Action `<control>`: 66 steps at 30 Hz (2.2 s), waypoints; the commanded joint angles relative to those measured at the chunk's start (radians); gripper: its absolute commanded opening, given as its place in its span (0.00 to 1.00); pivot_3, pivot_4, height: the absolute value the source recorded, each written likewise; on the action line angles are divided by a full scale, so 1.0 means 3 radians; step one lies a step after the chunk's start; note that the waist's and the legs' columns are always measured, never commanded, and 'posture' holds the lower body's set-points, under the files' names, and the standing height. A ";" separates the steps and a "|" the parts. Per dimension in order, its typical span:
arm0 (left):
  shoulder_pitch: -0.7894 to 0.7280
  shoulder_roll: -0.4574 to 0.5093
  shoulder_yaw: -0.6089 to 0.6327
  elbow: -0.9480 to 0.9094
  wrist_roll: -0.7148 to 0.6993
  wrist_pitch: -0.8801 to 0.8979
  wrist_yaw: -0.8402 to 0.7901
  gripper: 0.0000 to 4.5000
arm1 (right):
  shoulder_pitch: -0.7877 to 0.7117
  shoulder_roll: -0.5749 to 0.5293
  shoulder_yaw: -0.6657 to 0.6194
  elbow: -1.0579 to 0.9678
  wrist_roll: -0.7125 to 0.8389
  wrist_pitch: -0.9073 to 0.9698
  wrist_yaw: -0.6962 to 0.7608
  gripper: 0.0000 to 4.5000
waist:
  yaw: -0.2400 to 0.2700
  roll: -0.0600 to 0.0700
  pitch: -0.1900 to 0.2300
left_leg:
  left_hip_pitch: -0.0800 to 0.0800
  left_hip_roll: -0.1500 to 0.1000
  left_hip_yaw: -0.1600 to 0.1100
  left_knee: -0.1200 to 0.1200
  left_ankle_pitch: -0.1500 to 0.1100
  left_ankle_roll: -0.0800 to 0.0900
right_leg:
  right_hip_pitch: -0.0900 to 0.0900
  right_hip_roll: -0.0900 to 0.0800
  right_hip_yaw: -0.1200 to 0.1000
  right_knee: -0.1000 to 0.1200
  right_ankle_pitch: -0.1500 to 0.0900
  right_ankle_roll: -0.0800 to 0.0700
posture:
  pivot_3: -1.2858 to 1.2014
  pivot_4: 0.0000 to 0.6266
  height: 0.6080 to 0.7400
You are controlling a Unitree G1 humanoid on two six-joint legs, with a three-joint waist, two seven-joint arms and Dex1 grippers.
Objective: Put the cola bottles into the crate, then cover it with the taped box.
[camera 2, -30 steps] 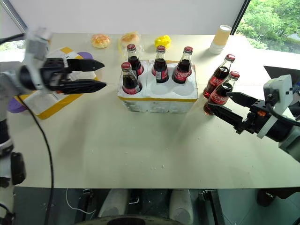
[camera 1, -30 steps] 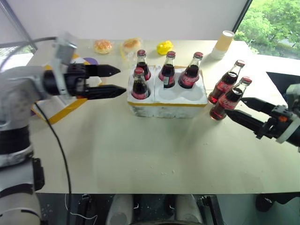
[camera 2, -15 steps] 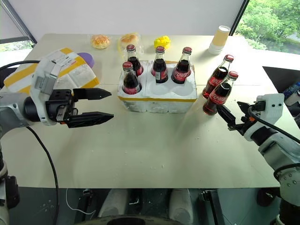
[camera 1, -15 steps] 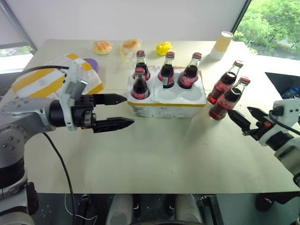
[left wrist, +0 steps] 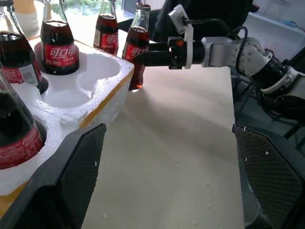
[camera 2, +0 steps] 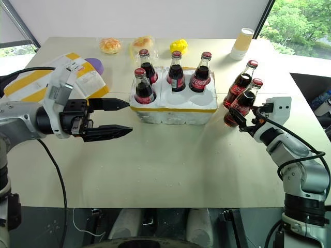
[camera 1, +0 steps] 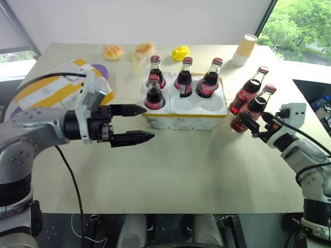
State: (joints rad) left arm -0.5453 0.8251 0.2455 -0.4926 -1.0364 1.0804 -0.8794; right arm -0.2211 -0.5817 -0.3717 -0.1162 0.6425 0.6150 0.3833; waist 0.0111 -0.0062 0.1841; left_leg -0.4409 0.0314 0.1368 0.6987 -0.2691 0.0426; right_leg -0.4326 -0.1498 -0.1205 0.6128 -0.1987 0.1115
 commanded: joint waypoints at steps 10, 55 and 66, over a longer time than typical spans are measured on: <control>-0.0059 0.0021 -0.0055 -0.0026 -0.0036 -0.0179 0.0079 1.00 | -0.0221 -0.0130 -0.0154 -0.0217 0.0105 -0.0029 0.0258 0.62 | -0.0006 0.0010 0.0005 | 0.0000 0.0000 0.0001 -0.0002 0.0001 -0.0002 | -0.0002 0.0000 0.0000 0.0000 0.0000 0.0000 | 0.52 0.24 1.00; -0.0032 0.0068 -0.0054 0.0034 -0.0045 -0.0437 0.0277 1.00 | -0.1637 0.0662 0.1361 0.0544 -0.0525 -0.0054 0.0755 0.92 | -0.0089 0.0013 0.0009 | -0.0009 0.0000 0.0004 -0.0013 0.0006 -0.0009 | -0.0019 0.0003 0.0002 0.0003 -0.0001 0.0001 | 0.52 0.24 1.00; -0.0161 -0.0018 -0.0188 0.0120 -0.0021 -0.0441 0.0236 1.00 | -0.1346 0.0414 0.0517 -0.0495 0.0027 0.0471 0.0459 1.00 | -0.0050 0.0013 0.0009 | -0.0010 0.0000 0.0002 -0.0014 0.0006 -0.0010 | -0.0017 0.0002 0.0000 0.0003 -0.0001 0.0001 | 0.52 0.24 1.00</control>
State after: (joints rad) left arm -0.5706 0.8212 0.1906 -0.4574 -1.0422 0.9679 -0.8024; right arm -0.6389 -0.4224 -0.0993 -0.1308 0.5696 0.7103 0.5521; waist -0.0041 -0.0022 0.1868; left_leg -0.4439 0.0314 0.1374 0.6946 -0.2672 0.0398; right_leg -0.4377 -0.1493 -0.1204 0.6138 -0.1989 0.1119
